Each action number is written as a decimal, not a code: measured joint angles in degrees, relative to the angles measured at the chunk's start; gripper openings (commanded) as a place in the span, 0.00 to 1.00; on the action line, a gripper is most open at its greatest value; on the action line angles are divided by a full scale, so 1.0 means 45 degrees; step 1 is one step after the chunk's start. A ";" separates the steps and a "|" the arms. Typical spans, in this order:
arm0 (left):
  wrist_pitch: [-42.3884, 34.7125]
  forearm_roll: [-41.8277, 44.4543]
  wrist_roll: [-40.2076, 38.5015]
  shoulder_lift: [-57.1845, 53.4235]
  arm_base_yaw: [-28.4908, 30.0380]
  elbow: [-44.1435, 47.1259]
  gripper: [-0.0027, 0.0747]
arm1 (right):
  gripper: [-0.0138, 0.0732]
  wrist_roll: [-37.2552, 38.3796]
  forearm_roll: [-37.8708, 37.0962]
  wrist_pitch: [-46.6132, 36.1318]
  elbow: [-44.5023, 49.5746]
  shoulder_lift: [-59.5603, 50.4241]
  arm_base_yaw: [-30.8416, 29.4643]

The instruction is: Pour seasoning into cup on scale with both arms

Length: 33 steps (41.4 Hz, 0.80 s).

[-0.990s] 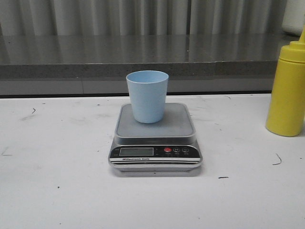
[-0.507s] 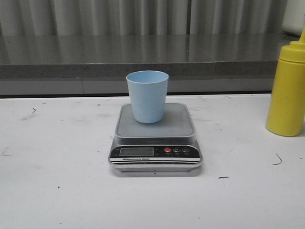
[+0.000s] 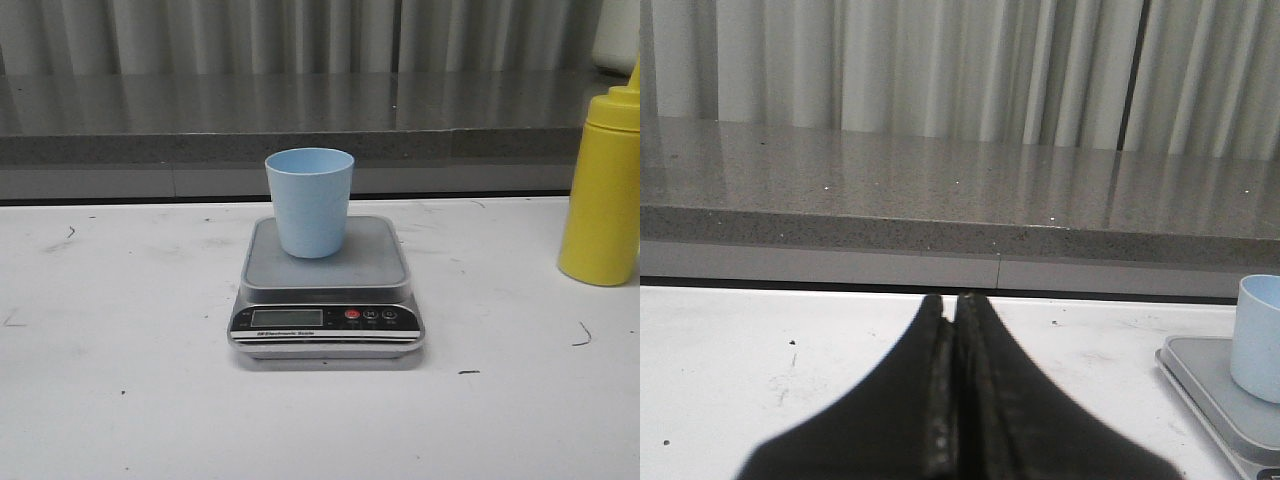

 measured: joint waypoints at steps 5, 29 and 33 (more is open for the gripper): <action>0.0000 0.0000 0.0000 0.0000 0.0000 0.0000 0.01 | 0.02 0.0000 0.0000 0.0000 0.0000 0.0000 0.0000; 0.0000 0.0000 0.0000 0.0000 0.0000 0.0000 0.01 | 0.02 0.0000 -0.0858 -0.3817 0.3629 -0.2082 -0.1204; 0.0000 0.0000 0.0000 0.0000 0.0000 0.0000 0.01 | 0.02 0.0000 -0.0824 -0.5892 0.5271 -0.2932 -0.1587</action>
